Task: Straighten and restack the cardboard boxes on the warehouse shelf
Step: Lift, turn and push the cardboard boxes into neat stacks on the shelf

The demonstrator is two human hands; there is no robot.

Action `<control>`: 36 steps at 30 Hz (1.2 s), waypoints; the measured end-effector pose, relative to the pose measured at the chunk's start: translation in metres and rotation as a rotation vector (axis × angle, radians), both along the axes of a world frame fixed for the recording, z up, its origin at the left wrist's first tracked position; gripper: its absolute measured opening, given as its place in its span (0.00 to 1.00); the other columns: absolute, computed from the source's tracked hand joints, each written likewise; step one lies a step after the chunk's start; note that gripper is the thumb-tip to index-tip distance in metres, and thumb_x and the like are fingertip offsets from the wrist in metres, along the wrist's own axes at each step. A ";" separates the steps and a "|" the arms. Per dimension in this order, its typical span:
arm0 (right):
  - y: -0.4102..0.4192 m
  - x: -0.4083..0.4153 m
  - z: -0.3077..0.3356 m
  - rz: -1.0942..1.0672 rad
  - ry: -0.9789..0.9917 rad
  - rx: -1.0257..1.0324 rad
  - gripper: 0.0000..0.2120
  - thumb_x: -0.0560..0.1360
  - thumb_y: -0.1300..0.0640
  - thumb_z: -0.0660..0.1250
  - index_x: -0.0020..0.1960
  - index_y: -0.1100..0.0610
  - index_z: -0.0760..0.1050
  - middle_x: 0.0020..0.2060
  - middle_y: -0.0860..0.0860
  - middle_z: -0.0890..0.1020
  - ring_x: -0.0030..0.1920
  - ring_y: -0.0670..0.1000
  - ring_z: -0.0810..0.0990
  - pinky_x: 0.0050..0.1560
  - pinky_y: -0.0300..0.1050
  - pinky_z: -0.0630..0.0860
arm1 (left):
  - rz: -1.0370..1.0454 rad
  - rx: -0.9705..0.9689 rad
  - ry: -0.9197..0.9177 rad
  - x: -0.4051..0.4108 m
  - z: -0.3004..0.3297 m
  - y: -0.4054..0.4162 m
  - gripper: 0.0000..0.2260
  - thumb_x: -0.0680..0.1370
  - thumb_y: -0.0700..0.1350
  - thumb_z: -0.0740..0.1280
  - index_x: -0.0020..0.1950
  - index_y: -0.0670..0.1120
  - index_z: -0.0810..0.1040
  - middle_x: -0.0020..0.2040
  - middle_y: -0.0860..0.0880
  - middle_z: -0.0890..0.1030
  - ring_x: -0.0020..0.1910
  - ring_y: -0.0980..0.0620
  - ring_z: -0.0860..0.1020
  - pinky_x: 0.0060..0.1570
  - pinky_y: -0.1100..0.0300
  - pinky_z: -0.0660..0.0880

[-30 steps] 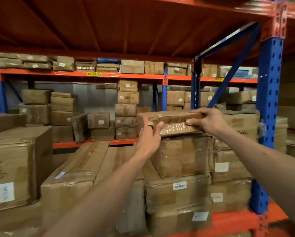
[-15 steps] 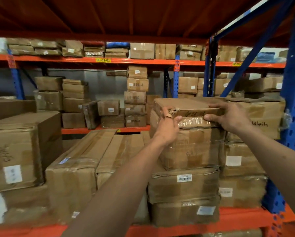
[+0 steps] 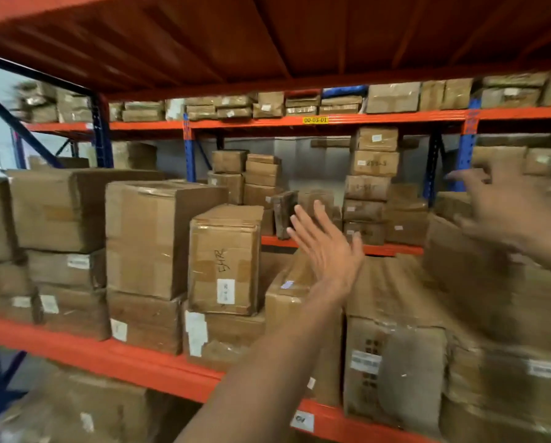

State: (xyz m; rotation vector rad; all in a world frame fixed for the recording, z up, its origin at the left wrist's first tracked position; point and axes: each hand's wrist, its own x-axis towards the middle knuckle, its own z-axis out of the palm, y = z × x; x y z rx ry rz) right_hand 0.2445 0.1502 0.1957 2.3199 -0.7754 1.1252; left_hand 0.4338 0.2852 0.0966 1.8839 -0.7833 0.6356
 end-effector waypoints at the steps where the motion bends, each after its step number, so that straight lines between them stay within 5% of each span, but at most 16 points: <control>1: 0.021 0.025 -0.002 0.042 0.075 -0.001 0.39 0.63 0.53 0.80 0.71 0.52 0.69 0.64 0.65 0.69 0.61 0.69 0.71 0.57 0.64 0.74 | 0.082 -0.013 0.054 0.022 -0.005 0.020 0.47 0.75 0.61 0.67 0.80 0.43 0.42 0.80 0.34 0.41 0.78 0.35 0.39 0.76 0.39 0.38; 5: 0.096 0.131 -0.015 0.076 0.411 -0.186 0.51 0.67 0.48 0.78 0.79 0.47 0.50 0.77 0.62 0.53 0.76 0.64 0.54 0.74 0.60 0.56 | 0.272 0.038 0.325 0.102 -0.037 0.091 0.60 0.69 0.67 0.73 0.79 0.40 0.35 0.78 0.30 0.40 0.77 0.30 0.41 0.75 0.35 0.40; 9: 0.160 0.229 -0.030 0.153 0.663 -0.546 0.55 0.72 0.56 0.72 0.80 0.46 0.32 0.79 0.62 0.39 0.78 0.63 0.39 0.76 0.62 0.41 | 0.352 -0.008 0.502 0.153 -0.082 0.134 0.70 0.58 0.66 0.80 0.78 0.40 0.34 0.78 0.29 0.43 0.77 0.29 0.46 0.72 0.31 0.47; 16: 0.228 0.322 -0.045 -0.054 0.992 -0.853 0.68 0.66 0.55 0.80 0.76 0.45 0.24 0.76 0.59 0.27 0.75 0.62 0.27 0.74 0.66 0.33 | 0.229 0.076 0.558 0.168 -0.118 0.137 0.77 0.53 0.70 0.79 0.74 0.40 0.24 0.78 0.31 0.36 0.77 0.30 0.42 0.74 0.36 0.44; 21: 0.225 0.338 -0.047 -0.088 1.024 -0.917 0.70 0.65 0.55 0.80 0.75 0.48 0.21 0.74 0.60 0.25 0.73 0.61 0.23 0.73 0.65 0.30 | 0.221 0.077 0.526 0.169 -0.120 0.122 0.77 0.53 0.71 0.78 0.73 0.37 0.24 0.77 0.30 0.35 0.77 0.31 0.38 0.75 0.37 0.40; 27: 0.214 0.355 -0.051 -0.008 0.996 -0.994 0.56 0.73 0.57 0.70 0.78 0.51 0.25 0.76 0.58 0.27 0.74 0.59 0.25 0.74 0.62 0.30 | 0.182 0.014 0.404 0.183 -0.129 0.121 0.75 0.51 0.67 0.81 0.78 0.35 0.38 0.75 0.27 0.54 0.74 0.28 0.53 0.73 0.35 0.49; 30: 0.223 0.372 -0.048 -0.057 1.013 -0.952 0.60 0.71 0.55 0.74 0.77 0.51 0.24 0.78 0.59 0.31 0.76 0.60 0.28 0.75 0.63 0.33 | 0.181 0.017 0.345 0.202 -0.125 0.132 0.75 0.48 0.65 0.81 0.78 0.37 0.39 0.73 0.27 0.56 0.72 0.27 0.56 0.72 0.33 0.54; 36: 0.248 0.395 -0.027 -0.028 1.049 -1.017 0.63 0.64 0.45 0.77 0.79 0.49 0.32 0.77 0.67 0.49 0.76 0.67 0.50 0.72 0.66 0.56 | 0.160 0.126 0.169 0.240 -0.116 0.171 0.72 0.49 0.66 0.79 0.79 0.39 0.42 0.71 0.28 0.59 0.70 0.28 0.60 0.70 0.32 0.60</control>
